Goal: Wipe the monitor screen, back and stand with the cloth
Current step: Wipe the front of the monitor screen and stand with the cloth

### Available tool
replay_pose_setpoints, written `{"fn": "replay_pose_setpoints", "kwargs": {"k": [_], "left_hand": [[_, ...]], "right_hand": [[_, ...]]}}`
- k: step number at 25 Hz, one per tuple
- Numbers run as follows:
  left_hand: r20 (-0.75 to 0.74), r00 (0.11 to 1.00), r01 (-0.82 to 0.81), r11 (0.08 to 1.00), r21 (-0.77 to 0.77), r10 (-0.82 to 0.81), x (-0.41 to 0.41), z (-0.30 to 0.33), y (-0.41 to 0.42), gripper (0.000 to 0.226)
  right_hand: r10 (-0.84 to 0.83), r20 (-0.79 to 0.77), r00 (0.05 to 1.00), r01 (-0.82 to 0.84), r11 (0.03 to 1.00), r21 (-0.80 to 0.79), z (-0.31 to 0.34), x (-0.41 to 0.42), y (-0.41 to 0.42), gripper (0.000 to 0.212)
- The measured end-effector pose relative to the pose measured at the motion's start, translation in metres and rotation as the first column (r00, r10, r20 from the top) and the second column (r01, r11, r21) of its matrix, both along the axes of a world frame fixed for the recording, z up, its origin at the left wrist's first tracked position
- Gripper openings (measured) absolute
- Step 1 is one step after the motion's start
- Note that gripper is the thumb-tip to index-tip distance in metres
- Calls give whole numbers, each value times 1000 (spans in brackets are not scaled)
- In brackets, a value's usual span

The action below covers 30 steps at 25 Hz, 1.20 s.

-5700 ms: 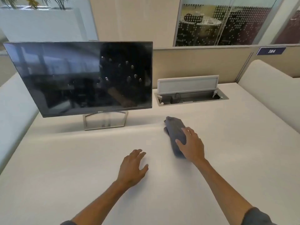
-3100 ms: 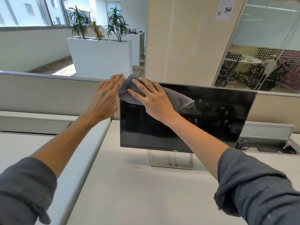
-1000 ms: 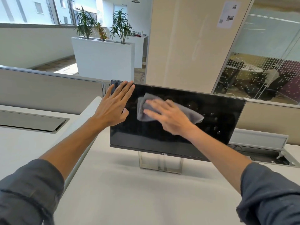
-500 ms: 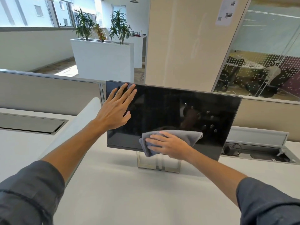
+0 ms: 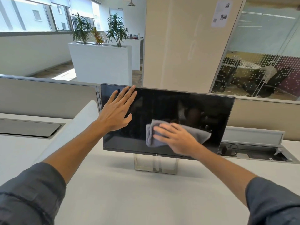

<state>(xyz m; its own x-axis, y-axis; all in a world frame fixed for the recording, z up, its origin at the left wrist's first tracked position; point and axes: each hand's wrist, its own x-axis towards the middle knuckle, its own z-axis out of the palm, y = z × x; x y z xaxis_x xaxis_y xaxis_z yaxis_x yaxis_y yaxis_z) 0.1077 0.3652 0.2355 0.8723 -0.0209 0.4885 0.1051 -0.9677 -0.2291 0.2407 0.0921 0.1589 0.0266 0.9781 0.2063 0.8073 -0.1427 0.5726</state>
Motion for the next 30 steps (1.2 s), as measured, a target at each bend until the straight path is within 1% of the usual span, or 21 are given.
{"fn": "replay_pose_setpoints", "kwargs": {"k": [2,3,4,5,6,7,9,10,11,12,14,17,19,21,22,23,24,25,27,28,30], "left_hand": [[0,1000,-7,1000,6,7,0,1,-3,78],[1,1000,-6,1000,16,6,0,2,-5,78],[1,1000,0,1000,27,0,-1,3,-6,78],[1,1000,8,999,40,-8,0,4,-8,78],[1,1000,16,999,51,-16,1,6,-10,79],[0,1000,21,998,62,-21,3,7,-12,79],[-5,1000,26,997,73,-25,7,9,-18,79],[-7,1000,26,997,73,-25,9,10,-20,80],[-10,1000,24,997,72,-23,11,10,-22,80],[-14,1000,23,997,70,-22,13,9,-24,80],[-19,1000,24,997,68,-22,16,8,-27,80],[-16,1000,21,998,59,-20,18,5,-30,80],[-11,1000,17,998,54,-16,18,4,-31,80],[-12,1000,22,998,60,-21,19,5,-33,80],[-16,999,32,997,65,-31,20,6,-35,80],[-24,999,43,997,71,-41,21,8,-38,79],[-34,998,53,996,76,-51,22,10,-40,79],[-42,997,61,995,78,-58,24,12,-43,79],[-49,997,70,995,74,-66,27,13,-48,79],[-51,996,70,995,73,-67,29,13,-50,80],[-51,997,67,995,74,-63,31,11,-53,80]], "right_hand": [[70,-4,998,-70,985,-159,-32,-10,-9,63],[83,-9,996,-83,974,-213,-36,-14,-12,63],[84,-11,996,-85,971,-225,-33,-16,-13,62],[85,-5,996,-84,979,-186,-23,-16,-12,60],[80,2,997,-79,991,-104,-5,-14,-9,60],[59,13,998,-59,998,17,17,-9,-6,62],[-55,24,998,46,963,266,66,7,-8,61],[-117,13,993,105,933,345,83,16,-12,60],[-159,0,987,147,912,383,91,23,-18,58],[-178,-10,984,168,909,382,89,27,-24,58],[-159,-5,987,153,937,313,62,31,-37,58],[-68,-23,997,70,992,103,-2,21,-55,64],[-11,-49,999,9,999,-43,-32,11,-62,69],[20,-73,997,-29,992,-124,-38,3,-63,70],[18,-76,997,-27,993,-113,-30,3,-61,70],[1,-72,997,-5,998,-61,-16,4,-58,70],[-31,-70,997,34,999,39,4,8,-53,70],[-77,-76,994,89,981,174,27,13,-49,69],[-170,-116,979,203,893,402,68,27,-47,66],[-200,-127,971,237,859,453,79,33,-49,65],[-211,-120,970,242,854,461,71,38,-55,63]]}}
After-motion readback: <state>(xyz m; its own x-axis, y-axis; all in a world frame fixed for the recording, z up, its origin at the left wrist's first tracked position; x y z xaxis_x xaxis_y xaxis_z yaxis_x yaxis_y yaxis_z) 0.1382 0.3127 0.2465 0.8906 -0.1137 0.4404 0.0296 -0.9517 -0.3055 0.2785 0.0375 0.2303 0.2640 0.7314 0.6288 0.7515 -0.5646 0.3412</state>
